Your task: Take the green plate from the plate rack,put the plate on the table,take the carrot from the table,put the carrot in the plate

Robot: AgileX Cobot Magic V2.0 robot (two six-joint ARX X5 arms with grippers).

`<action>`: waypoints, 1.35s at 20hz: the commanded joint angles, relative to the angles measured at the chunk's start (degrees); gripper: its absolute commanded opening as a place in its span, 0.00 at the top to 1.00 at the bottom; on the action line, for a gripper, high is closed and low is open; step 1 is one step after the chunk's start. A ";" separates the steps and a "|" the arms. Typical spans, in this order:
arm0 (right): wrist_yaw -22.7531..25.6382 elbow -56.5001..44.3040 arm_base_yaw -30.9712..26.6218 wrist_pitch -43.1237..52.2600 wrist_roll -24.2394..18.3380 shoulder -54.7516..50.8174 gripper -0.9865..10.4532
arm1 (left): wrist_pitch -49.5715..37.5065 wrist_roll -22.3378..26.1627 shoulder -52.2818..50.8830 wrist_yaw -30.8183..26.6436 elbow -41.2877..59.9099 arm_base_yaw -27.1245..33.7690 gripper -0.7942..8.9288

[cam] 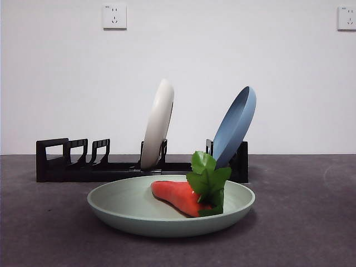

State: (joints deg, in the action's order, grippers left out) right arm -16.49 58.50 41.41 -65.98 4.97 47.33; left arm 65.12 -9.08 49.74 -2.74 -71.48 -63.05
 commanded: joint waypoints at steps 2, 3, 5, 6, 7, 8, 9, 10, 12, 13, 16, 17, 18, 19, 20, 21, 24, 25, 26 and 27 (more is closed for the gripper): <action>-0.09 -0.04 0.15 0.31 0.15 -0.11 0.92 | 1.22 -0.39 -0.04 0.13 0.07 0.02 0.93; -0.07 -0.04 0.15 0.35 0.15 -0.11 0.92 | 1.20 -0.39 -0.04 0.13 0.07 0.02 0.93; 0.09 -0.04 0.15 0.37 0.15 -0.11 0.92 | 1.11 -0.37 -0.04 0.07 0.07 0.02 0.93; 0.09 -0.04 0.15 0.35 0.17 -0.11 0.92 | 1.11 -0.35 -0.04 0.00 0.07 0.02 0.93; 0.07 -0.04 0.15 0.35 0.13 -0.11 0.91 | 1.09 -0.35 -0.04 -0.07 0.07 0.02 0.92; 0.11 -0.04 0.13 0.35 0.11 -0.11 0.91 | 1.01 -0.35 -0.04 -0.13 0.07 0.02 0.92; 0.11 -0.04 0.13 0.33 0.11 -0.11 0.91 | 0.96 -0.33 -0.04 -0.13 0.07 0.04 0.92; 0.15 -0.04 0.13 0.33 0.11 -0.11 0.91 | 0.94 -0.33 -0.04 -0.13 0.07 0.02 0.92; 0.15 -0.04 0.13 0.33 0.11 -0.11 0.91 | 0.96 -0.33 -0.04 -0.13 0.07 0.04 0.92; 0.15 -0.04 0.13 0.33 0.11 -0.13 0.91 | 0.94 -0.33 -0.04 -0.13 0.07 0.02 0.92; 0.15 -0.04 0.13 0.33 0.11 -0.11 0.91 | 0.96 -0.33 -0.02 -0.11 0.07 0.02 0.92; 0.15 -0.04 0.13 0.33 0.11 -0.11 0.91 | 0.96 -0.33 -0.02 -0.11 0.07 0.02 0.92; 0.15 -0.04 0.13 0.33 0.11 -0.11 0.91 | 0.96 -0.33 -0.02 -0.11 0.07 0.02 0.92; 0.15 -0.04 0.13 0.33 0.11 -0.11 0.91 | 0.94 -0.33 -0.02 -0.13 0.07 0.04 0.92; 0.15 -0.04 0.13 0.33 0.11 -0.11 0.91 | 0.94 -0.33 -0.02 -0.13 0.07 0.04 0.92; 0.15 -0.04 0.13 0.33 0.11 -0.13 0.91 | 0.96 -0.33 -0.02 -0.13 0.07 0.02 0.92; 0.15 -0.04 0.13 0.33 0.11 -0.15 0.91 | 0.94 -0.33 -0.02 -0.13 0.07 0.02 0.92; 0.15 -0.04 0.13 0.33 0.11 -0.15 0.91 | 0.96 -0.33 -0.02 -0.11 0.07 0.02 0.92; 0.15 -0.04 0.13 0.33 0.11 -0.15 0.91 | 1.05 0.46 -0.02 -0.15 0.07 0.02 0.92; 0.15 -0.04 0.13 0.33 0.11 -0.15 0.91 | 1.05 1.79 -0.02 -0.37 0.07 0.04 0.92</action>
State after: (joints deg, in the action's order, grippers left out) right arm -16.40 58.50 41.41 -65.95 4.97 47.33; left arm 66.37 -8.84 49.76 -2.90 -71.48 -63.05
